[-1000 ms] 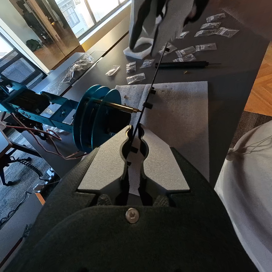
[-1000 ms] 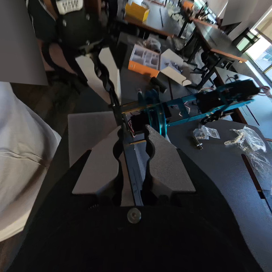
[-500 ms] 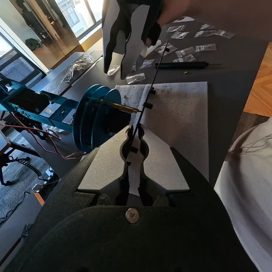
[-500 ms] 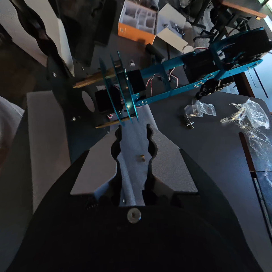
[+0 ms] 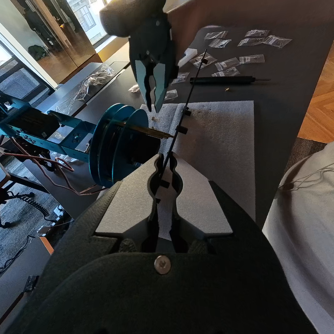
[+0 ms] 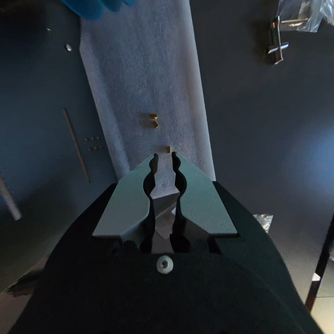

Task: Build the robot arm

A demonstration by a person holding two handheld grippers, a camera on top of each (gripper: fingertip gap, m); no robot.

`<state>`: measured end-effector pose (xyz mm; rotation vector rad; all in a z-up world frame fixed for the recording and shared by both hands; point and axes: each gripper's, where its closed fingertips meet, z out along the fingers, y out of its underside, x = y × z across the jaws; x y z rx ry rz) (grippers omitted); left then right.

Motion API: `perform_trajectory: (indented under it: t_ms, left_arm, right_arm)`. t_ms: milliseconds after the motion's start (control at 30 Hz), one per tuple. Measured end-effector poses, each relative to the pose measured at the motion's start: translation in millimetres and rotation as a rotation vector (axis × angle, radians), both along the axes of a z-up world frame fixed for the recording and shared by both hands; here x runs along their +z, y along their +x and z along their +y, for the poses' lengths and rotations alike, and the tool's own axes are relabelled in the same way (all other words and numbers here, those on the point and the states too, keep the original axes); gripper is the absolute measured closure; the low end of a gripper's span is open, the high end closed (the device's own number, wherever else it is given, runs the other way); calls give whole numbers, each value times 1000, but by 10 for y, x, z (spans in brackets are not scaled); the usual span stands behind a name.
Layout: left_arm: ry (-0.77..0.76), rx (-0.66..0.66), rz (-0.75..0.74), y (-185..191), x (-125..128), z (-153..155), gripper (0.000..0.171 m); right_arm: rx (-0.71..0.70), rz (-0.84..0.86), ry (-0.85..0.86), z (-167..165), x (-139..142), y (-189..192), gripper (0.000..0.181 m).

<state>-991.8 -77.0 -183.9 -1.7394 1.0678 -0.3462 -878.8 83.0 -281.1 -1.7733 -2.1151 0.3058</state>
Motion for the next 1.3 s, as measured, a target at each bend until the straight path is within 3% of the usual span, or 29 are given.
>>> perform_trajectory:
  t_ms: [800,1067,1300]
  left_arm:
    - [-13,-2,0,-7,1,5,167]
    - [-17,-7,-1,-8,2,10,167]
    - [-15,-2,-2,-7,2,9,167]
  right_arm:
    - [-106,78,-104,55,-180,-40,176]
    - [-243,190,-35,189,77,49,176]
    - [-517,311,61,228,563,540,176]
